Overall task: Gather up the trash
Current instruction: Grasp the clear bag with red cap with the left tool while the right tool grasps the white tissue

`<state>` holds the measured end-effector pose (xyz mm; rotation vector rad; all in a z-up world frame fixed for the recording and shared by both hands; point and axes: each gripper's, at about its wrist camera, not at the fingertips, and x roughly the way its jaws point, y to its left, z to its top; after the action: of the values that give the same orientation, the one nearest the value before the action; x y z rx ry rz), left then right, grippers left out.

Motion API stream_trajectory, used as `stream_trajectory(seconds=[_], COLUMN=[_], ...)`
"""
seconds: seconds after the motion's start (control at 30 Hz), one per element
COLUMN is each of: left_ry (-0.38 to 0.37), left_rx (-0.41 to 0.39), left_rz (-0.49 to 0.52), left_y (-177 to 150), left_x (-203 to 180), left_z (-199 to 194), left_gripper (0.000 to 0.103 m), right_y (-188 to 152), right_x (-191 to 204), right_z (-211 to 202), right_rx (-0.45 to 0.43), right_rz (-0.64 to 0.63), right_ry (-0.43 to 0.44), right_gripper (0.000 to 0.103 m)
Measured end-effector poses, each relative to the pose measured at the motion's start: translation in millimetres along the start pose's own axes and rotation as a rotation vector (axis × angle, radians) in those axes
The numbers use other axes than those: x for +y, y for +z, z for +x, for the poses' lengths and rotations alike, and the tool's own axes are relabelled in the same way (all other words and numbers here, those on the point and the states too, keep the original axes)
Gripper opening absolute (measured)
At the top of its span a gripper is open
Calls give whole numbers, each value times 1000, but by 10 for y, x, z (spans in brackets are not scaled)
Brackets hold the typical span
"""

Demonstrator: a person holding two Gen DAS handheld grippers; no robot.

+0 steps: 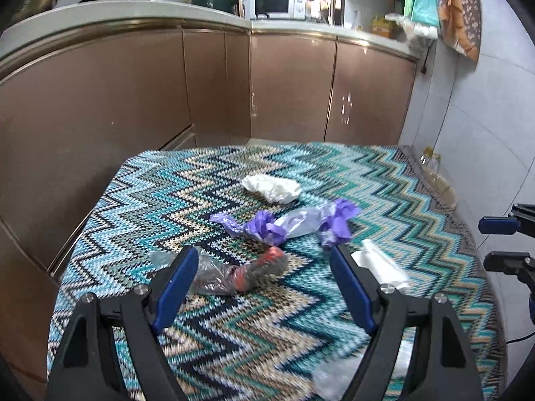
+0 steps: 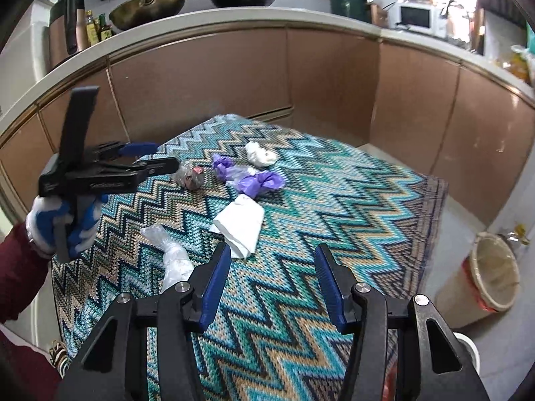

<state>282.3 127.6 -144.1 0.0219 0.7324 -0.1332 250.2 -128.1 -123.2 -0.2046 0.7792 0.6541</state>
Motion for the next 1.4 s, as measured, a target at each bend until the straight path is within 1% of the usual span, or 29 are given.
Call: stream_trajectory(seconds=[0.03,0.1,0.13,0.2,0.33,0.4,0.43,0.53,0.57,0.67,0.73,0.77,0.8,0.83,0.93,1.07,1.13,1.4], left_ry=[-2,-12,-16,-16,-23,-23,-22,-26,-30,-26,-19,-14,-11,-6,3,31,29,17], left_rx=[10,42,55,78,102,110,114,115,116,115,110,106,103,95,72,48,33,-48], left_rz=[1,2,4,7,-6,-4,-3,-7,-8,2,18,23,25,26,22,26,21,6], left_y=[2,-19,-33,-66,-116,-140,-155,-167,-170,-183,-187,-188,-189,-188,-179,-157,-140,-103], left_x=[8,28,37,54,101,109,111,126,127,109,79,66,61,57,59,57,60,104], left_z=[51,193,257,382,517,572,598,622,630,641,635,629,625,610,558,430,324,-326], left_gripper=[76,66,64,57,48,43,42,33,30,26,23,22,21,20,19,19,19,19], right_y=[12,25,30,27,35,43,46,57,58,46,33,28,24,24,23,-14,-48,-257], right_x=[-4,-7,-2,17,44,40,33,-1,-9,-18,-25,-27,-29,-29,-1,63,93,86], right_z=[98,235,329,463,715,808,856,960,1002,1107,1160,1177,1188,1181,1101,896,739,95], right_rx=[15,35,50,68,95,101,103,104,107,118,122,123,123,118,101,89,80,25], right_rz=[-9,-16,-22,-36,-57,-55,-55,-46,-44,-40,-35,-34,-33,-35,-51,-79,-87,-16], right_ry=[26,73,105,140,195,215,220,242,252,258,264,264,263,266,275,267,247,159], right_gripper=[51,51,51,51,51,51,51,50,49,43,33,31,23,15,9,8,8,8])
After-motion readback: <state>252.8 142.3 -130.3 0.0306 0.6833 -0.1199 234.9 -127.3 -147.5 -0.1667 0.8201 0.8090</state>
